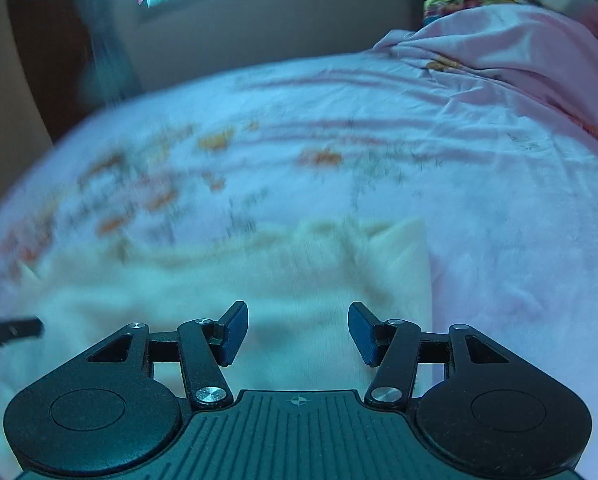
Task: Fold small clothes
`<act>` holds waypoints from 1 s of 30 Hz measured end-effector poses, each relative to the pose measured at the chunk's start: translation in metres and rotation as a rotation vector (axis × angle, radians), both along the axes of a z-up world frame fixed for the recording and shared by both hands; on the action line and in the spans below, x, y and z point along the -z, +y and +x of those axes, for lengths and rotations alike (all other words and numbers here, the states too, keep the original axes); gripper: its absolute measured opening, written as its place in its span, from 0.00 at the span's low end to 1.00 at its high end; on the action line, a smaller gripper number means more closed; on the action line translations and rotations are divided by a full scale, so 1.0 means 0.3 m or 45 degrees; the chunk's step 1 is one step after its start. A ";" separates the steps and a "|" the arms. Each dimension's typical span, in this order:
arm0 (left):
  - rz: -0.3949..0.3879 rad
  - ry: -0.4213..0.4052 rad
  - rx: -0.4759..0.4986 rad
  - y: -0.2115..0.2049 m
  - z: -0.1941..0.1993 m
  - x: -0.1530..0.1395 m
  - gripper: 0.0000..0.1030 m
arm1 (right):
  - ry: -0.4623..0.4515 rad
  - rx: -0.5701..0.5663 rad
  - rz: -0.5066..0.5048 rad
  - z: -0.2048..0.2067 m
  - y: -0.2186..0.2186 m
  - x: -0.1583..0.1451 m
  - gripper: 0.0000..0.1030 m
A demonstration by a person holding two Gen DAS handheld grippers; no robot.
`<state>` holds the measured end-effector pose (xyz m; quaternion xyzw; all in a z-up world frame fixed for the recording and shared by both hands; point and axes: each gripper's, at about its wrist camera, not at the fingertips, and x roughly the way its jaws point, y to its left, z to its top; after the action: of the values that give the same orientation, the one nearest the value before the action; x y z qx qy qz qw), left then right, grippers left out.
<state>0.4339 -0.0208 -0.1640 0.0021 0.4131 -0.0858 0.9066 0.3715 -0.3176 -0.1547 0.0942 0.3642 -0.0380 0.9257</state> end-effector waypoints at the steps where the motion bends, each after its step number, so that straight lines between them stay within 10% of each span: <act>1: 0.002 0.015 -0.024 0.012 0.009 0.024 0.62 | 0.037 0.011 -0.065 0.016 0.000 0.032 0.54; 8: -0.055 0.008 -0.046 0.066 0.007 -0.011 0.59 | -0.037 0.101 0.006 -0.029 -0.094 0.008 0.54; 17: 0.034 -0.029 -0.041 -0.061 0.090 0.046 0.78 | -0.018 0.013 -0.311 0.127 0.039 0.044 0.54; 20: 0.048 -0.044 -0.030 -0.052 0.088 0.062 0.81 | 0.005 0.062 -0.298 0.131 -0.013 0.122 0.74; 30: 0.083 -0.025 -0.031 -0.049 0.047 0.034 0.80 | -0.025 0.046 -0.202 0.031 0.014 0.012 0.75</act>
<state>0.4479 -0.0354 -0.1742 0.0274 0.4066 -0.0614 0.9111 0.3808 -0.3136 -0.1584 0.0274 0.3492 -0.0826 0.9330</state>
